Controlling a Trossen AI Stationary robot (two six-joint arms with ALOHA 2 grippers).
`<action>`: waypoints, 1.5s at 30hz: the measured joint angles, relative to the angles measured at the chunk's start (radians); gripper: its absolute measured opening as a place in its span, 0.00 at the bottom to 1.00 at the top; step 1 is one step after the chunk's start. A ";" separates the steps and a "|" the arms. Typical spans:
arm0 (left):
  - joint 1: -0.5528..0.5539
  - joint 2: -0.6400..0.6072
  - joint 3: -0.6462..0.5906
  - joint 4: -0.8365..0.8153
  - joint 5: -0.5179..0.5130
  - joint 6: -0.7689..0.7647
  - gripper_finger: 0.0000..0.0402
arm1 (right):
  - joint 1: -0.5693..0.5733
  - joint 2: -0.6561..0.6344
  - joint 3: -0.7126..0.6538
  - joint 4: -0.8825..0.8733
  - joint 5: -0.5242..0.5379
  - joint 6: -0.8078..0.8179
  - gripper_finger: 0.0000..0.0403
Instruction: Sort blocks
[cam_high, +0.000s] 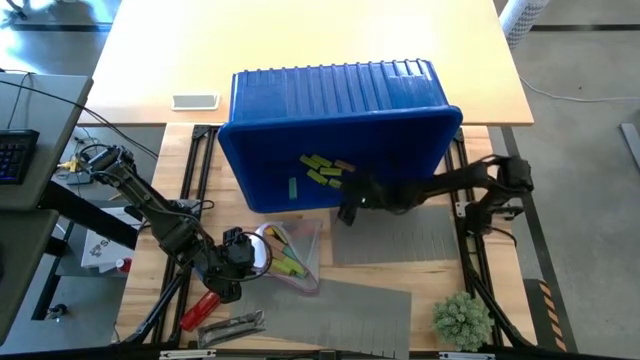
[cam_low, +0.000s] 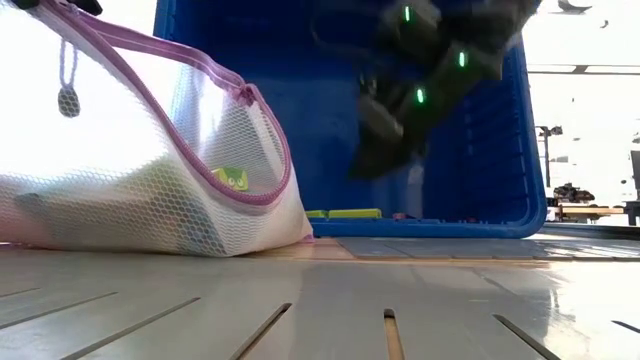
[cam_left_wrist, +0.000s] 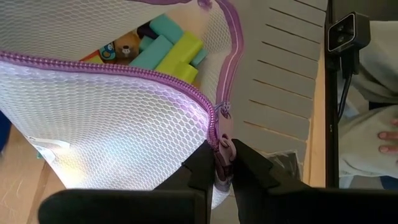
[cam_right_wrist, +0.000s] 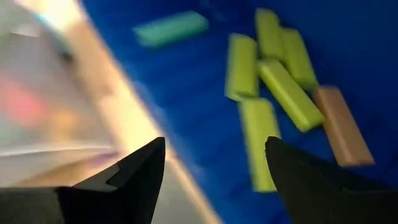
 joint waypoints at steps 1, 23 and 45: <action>0.000 0.000 0.000 0.000 0.000 0.000 0.06 | -0.032 0.001 -0.036 0.043 -0.016 0.000 0.65; 0.000 0.000 0.000 0.000 0.000 0.000 0.06 | -0.199 0.141 -0.310 0.651 -0.183 -0.172 0.65; 0.000 0.000 0.000 -0.001 0.000 0.000 0.06 | -0.035 0.038 -0.220 0.628 -0.129 -0.131 0.22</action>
